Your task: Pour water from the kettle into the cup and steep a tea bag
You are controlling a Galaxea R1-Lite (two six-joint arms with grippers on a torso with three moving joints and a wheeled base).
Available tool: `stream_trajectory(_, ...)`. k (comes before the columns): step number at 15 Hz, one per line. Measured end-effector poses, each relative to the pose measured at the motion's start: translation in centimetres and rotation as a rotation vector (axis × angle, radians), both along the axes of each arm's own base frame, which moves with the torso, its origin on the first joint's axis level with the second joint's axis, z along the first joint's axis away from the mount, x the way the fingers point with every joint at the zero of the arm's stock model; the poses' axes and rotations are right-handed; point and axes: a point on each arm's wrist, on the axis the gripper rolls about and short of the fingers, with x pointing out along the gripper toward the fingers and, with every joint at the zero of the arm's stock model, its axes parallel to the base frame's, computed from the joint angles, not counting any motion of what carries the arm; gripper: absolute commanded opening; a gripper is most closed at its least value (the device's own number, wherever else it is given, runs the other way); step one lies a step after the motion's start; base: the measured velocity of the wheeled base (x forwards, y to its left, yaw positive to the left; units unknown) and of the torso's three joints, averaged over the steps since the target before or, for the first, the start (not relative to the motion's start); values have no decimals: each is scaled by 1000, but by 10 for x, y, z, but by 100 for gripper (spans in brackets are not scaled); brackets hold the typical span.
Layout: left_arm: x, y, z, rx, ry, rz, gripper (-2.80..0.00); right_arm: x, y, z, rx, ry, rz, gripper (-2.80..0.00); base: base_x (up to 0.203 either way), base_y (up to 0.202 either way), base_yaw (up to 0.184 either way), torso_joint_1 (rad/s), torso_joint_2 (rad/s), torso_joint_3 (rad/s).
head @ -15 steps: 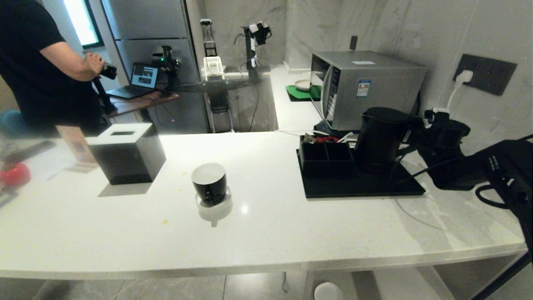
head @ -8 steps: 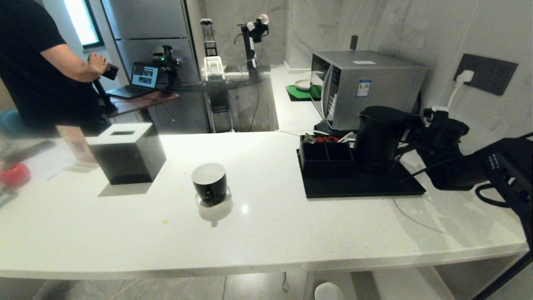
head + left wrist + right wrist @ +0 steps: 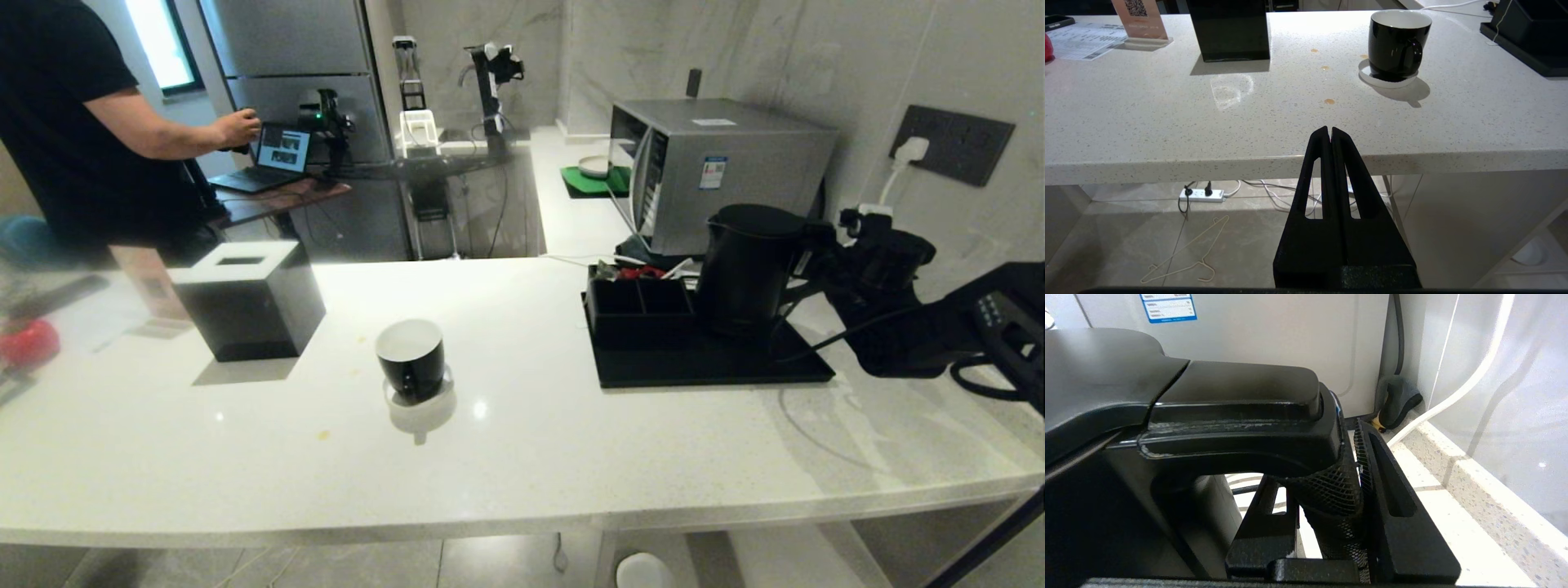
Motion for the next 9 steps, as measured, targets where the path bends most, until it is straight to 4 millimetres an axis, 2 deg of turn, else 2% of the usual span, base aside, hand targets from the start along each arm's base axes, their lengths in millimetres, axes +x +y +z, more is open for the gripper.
stream_trajectory(9,0,0,0,0,0,0,-280,-37,4,15,30,27,-8,-280,0,0,0,0,0,0)
